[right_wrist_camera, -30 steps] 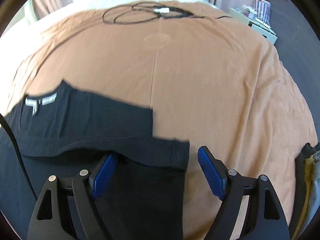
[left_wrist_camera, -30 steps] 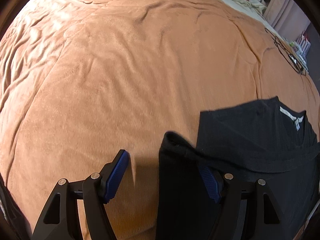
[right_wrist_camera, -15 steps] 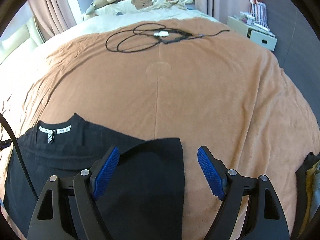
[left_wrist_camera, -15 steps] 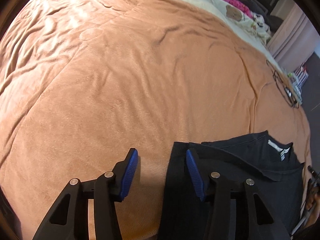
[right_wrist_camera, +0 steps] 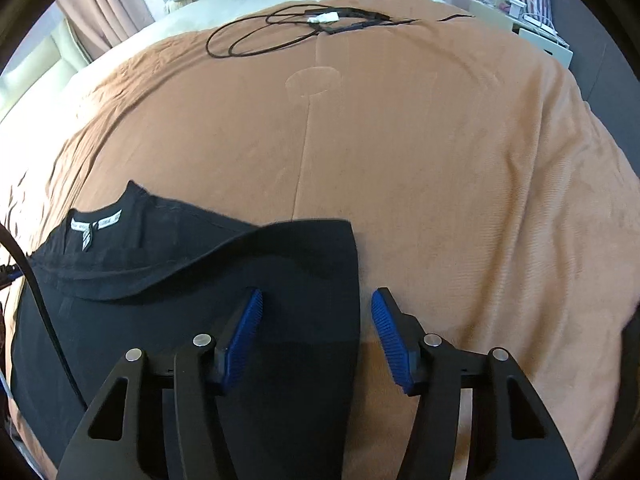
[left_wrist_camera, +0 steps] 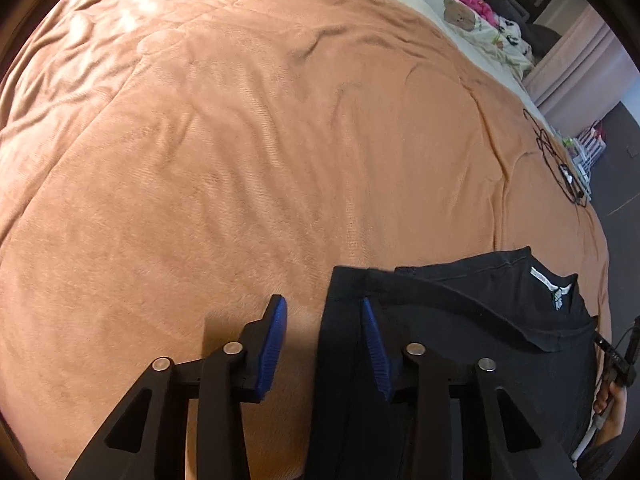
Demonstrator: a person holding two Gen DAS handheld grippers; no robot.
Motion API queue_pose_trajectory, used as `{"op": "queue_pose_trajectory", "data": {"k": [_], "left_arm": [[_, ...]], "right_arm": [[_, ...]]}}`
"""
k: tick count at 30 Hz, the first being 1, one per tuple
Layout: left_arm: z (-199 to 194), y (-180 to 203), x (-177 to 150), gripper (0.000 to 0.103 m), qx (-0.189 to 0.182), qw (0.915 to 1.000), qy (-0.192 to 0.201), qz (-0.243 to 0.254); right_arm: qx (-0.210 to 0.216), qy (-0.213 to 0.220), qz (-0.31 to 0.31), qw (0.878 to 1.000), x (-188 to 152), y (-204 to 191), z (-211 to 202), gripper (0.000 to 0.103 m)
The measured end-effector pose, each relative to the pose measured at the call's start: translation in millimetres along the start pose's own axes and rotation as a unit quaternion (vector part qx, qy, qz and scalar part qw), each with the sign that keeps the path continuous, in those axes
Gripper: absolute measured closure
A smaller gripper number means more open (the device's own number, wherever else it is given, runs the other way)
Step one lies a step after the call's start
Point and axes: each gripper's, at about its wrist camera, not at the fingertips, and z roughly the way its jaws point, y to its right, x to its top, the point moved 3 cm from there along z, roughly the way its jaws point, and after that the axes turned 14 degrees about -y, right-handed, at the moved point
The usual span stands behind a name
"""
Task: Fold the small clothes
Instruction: 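Move both open grippers to the folded edge of the black T-shirt, then close both grippers on the folded edge and lift it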
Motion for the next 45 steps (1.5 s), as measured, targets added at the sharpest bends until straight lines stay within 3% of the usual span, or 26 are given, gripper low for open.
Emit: {"op": "queue_pose_trajectory", "data": {"k": [2, 6, 8, 10, 21, 31, 37, 45], "left_arm": [[2, 4, 2, 0.068, -0.003, 1.0000, 0.002, 0.003], [4, 12, 3, 0.096, -0.003, 0.9998, 0.004, 0.018], [1, 14, 3, 0.099, 0.005, 0.9997, 0.011, 0.023], [-6, 12, 1, 0.100, 0.003, 0.9995, 0.026, 0.020], [-69, 30, -4, 0.100, -0.008, 0.9941, 0.101, 0.038], [-86, 43, 17, 0.100, 0.004, 0.9904, 0.132, 0.040], [-74, 47, 36, 0.100, 0.023, 0.9903, 0.132, 0.037], [-16, 40, 60, 0.100, 0.074, 0.9940, 0.075, 0.028]], "right_arm": [[0.009, 0.013, 0.002, 1.000, 3, 0, 1, 0.057], [0.036, 0.030, 0.014, 0.999, 5, 1, 5, 0.074], [0.043, 0.036, 0.016, 0.998, 3, 3, 6, 0.094], [0.050, 0.045, 0.020, 0.998, 3, 5, 2, 0.100], [0.069, 0.114, 0.033, 0.991, -12, 7, -51, 0.102], [0.012, 0.162, 0.044, 0.986, -26, -6, -80, 0.102], [-0.001, 0.160, 0.056, 0.986, -16, -16, -69, 0.103], [-0.020, 0.096, 0.054, 0.994, 16, -22, -15, 0.103]]}}
